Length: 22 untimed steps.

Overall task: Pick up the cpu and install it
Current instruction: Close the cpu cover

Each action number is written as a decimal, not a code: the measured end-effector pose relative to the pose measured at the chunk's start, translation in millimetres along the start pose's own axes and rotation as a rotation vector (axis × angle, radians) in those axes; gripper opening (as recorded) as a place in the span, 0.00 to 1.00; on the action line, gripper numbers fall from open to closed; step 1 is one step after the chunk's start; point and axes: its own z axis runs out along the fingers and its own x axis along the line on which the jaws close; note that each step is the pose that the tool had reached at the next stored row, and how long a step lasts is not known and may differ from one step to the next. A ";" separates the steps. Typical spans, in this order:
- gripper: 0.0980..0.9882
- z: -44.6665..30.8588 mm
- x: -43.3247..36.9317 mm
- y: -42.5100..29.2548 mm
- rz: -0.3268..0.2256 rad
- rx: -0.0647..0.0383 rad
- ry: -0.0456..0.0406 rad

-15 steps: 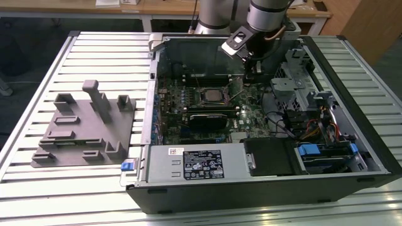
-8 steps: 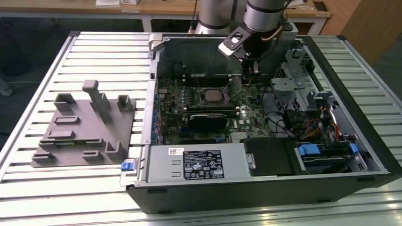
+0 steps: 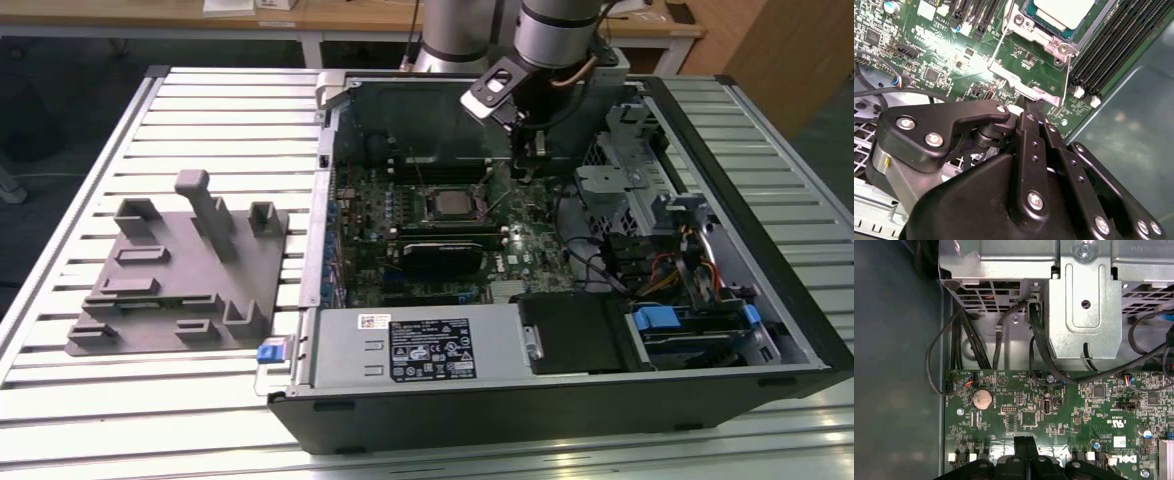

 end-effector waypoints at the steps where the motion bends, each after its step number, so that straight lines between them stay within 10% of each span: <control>1: 0.01 0.0 0.0 -0.3 0.000 0.000 0.0000; 22: 0.01 0.1 -0.1 -4.7 0.000 0.000 0.0000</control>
